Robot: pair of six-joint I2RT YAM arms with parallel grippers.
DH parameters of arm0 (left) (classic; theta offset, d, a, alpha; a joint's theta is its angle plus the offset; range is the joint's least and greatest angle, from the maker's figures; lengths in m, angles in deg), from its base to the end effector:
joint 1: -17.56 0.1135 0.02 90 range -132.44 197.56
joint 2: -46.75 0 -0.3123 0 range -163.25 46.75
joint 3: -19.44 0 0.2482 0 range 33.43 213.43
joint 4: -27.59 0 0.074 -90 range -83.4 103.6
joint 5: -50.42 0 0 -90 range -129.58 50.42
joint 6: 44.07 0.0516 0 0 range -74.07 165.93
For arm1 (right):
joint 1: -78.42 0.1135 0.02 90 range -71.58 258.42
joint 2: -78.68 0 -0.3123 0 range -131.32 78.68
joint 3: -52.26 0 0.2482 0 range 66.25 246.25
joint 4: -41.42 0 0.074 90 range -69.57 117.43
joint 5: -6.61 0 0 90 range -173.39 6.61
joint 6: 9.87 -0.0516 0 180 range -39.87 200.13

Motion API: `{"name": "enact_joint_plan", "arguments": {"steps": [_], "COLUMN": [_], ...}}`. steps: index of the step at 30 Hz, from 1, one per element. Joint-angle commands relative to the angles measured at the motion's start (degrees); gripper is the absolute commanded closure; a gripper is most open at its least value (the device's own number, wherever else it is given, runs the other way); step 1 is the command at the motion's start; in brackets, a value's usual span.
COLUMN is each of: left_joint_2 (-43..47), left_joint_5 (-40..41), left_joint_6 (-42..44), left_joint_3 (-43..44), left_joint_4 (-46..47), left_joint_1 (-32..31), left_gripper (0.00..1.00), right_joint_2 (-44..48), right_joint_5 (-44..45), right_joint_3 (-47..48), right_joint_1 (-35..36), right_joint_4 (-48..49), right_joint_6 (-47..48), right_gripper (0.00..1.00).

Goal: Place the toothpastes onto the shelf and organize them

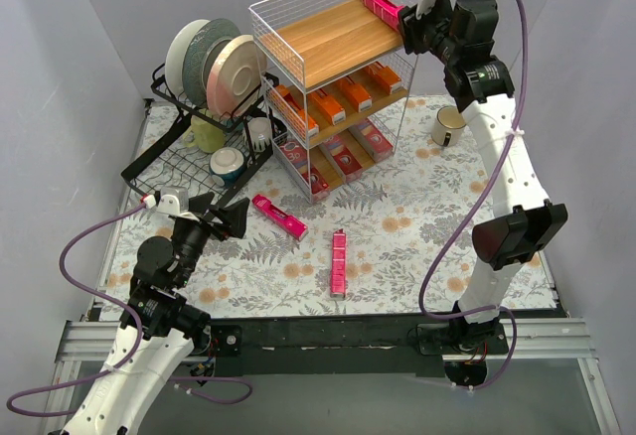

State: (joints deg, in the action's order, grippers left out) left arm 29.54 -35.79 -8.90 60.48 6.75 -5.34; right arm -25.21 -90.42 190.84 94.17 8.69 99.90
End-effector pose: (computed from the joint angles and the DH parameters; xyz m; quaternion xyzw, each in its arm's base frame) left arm 0.0695 -0.0257 0.3127 -0.2123 0.6549 -0.4372 0.5787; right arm 0.4065 0.1212 0.5622 -0.2536 0.6471 0.0174 0.7188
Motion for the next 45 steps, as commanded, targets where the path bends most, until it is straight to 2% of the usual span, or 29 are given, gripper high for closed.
{"name": "enact_joint_plan", "arguments": {"steps": [1,5,11,18,24,31,35,38,42,45], "left_joint_2": [-0.5,-0.6,-0.4,-0.2,0.0,0.6,0.8,0.9,0.5,0.3], "left_joint_5": [-0.2,0.0,0.1,0.1,-0.1,0.2,0.1,0.0,0.1,0.2], "left_joint_6": [0.8,0.8,0.8,0.8,0.7,0.8,0.7,0.7,0.7,0.7], "left_joint_3": [1.7,1.7,1.7,1.7,1.8,1.8,1.8,1.8,1.9,1.9], "left_joint_4": [-0.3,-0.3,-0.3,-0.4,-0.4,-0.4,-0.4,-0.4,-0.3,-0.3], "left_joint_1": [0.0,-0.1,0.0,0.0,0.0,-0.1,0.0,0.0,0.0,0.0], "left_gripper": [0.02,0.02,0.02,0.02,0.02,0.02,0.02,0.02,0.02,0.02], "right_joint_2": [-0.3,-1.3,-1.3,5.2,11.5,23.9,34.1,40.1,45.5,47.8], "right_joint_5": [0.8,1.1,4.2,4.1,2.1,0.2,-0.4,2.4,9.1,14.0], "right_joint_3": [0.6,0.6,0.0,-7.3,-13.2,-29.3,-45.9,-54.2,-69.8,-76.8], "right_joint_1": [-0.3,-0.4,-0.4,-0.3,-0.3,-0.2,0.8,4.1,13.9,21.1], "right_joint_4": [6.5,7.0,7.9,11.6,13.6,18.2,21.4,22.1,21.5,21.9], "right_joint_6": [1.1,1.4,1.2,0.1,-2.9,-10.8,-16.3,-19.1,-22.2,-26.7], "right_gripper": [0.48,0.47,0.38,0.35,0.27,0.16,0.14,0.12,0.10,0.09]}}
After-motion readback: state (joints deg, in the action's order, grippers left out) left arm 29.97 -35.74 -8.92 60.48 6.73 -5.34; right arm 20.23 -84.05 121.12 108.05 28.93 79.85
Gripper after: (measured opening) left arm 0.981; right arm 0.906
